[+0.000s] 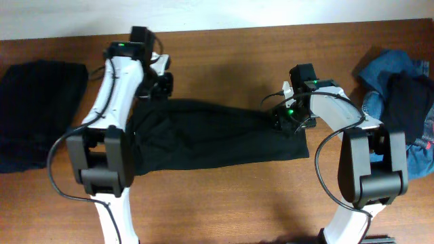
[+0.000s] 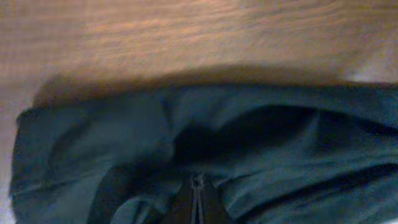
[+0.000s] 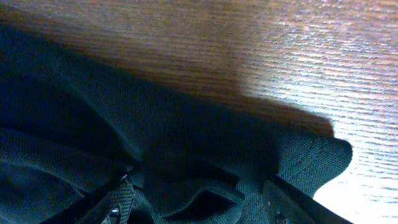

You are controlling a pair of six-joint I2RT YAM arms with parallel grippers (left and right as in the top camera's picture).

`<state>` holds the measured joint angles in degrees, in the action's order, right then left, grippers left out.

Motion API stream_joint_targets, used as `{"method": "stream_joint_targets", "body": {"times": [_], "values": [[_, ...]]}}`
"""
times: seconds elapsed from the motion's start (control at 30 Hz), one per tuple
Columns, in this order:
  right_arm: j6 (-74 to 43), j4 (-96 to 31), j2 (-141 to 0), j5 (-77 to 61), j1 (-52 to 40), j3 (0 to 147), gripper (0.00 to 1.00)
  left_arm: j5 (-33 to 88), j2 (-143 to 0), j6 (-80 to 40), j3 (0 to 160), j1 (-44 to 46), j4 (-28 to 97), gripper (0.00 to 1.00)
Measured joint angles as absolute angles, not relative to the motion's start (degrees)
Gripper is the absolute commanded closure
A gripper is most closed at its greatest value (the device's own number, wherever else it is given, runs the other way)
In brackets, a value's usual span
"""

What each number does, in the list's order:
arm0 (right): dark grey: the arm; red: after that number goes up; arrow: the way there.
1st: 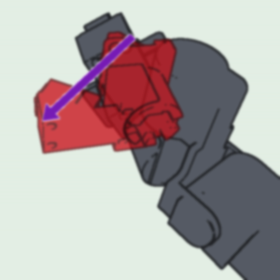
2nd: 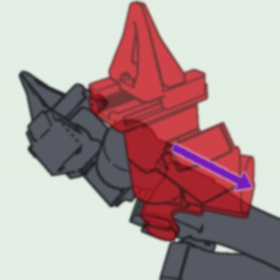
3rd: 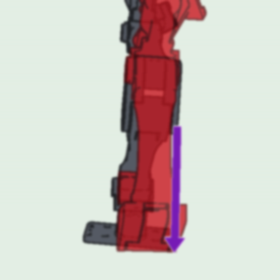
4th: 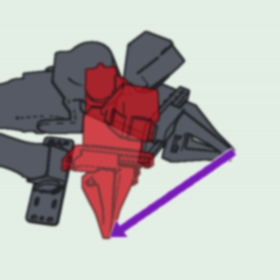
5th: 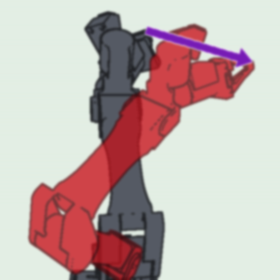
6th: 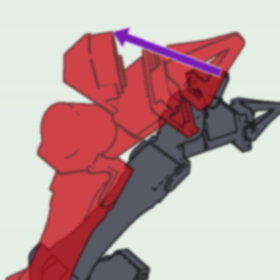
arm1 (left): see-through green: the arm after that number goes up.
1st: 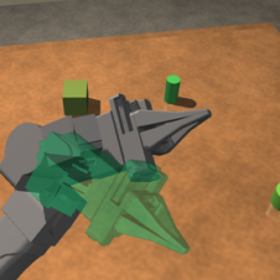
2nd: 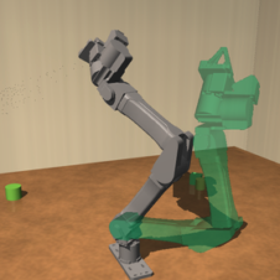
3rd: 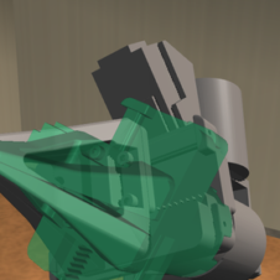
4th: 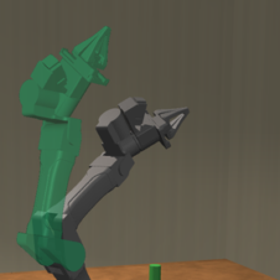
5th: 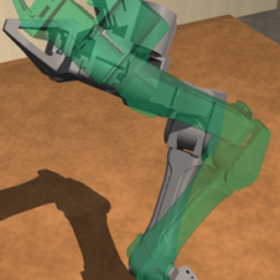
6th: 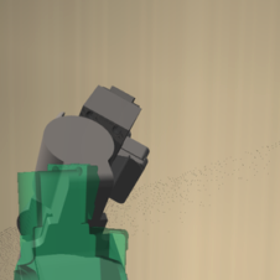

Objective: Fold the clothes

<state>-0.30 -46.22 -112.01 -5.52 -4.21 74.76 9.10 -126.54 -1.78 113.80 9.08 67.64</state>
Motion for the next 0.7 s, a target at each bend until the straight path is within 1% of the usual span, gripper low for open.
{"method": "stream_joint_targets", "body": {"times": [0.17,0.3,0.6,0.7], "values": [[-0.32,-46.22,-112.01,-5.52,-4.21,74.76,0.28,3.53,-126.56,-4.32,113.8,12.38,67.42,0.99],[-0.3,-46.19,-112.01,-5.52,-4.21,74.76,0.28,0.99,-127.39,-5.26,113.82,12.62,67.42,0.99],[-0.27,-46.17,-112.01,-5.52,-4.21,74.76,0.28,-0.54,-133.53,-5.98,113.84,12.25,67.68,0.99],[-0.23,-46.17,-112.01,-5.52,-4.21,74.76,0.28,-0.71,-134.37,-6.11,113.84,12.25,69.82,1.0]]}}
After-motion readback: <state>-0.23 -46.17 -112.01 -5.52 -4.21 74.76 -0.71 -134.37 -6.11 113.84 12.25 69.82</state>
